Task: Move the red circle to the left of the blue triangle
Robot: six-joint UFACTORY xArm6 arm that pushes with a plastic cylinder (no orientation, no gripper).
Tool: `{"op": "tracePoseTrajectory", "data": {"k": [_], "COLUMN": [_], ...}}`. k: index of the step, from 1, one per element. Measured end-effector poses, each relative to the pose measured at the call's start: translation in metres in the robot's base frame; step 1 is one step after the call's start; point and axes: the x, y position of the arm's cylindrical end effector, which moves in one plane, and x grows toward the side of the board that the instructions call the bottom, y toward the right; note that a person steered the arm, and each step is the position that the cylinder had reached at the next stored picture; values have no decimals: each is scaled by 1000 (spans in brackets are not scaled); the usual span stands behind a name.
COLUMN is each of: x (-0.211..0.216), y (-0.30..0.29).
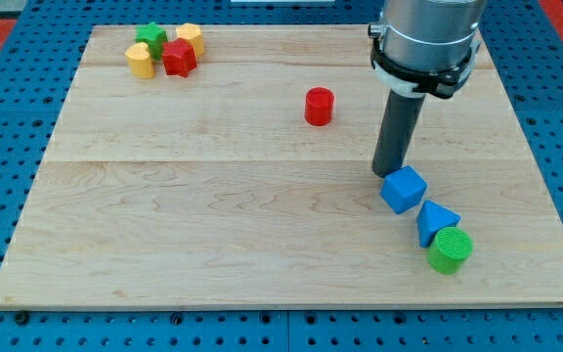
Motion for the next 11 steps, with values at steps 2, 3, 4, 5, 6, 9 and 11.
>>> {"op": "tracePoseTrajectory", "data": {"k": [2,3,4,5,6,9,11], "x": [5,15,-5,-47,-63,-90,-81], "y": [13,3,-32,-61,-40,-149,-127]}}
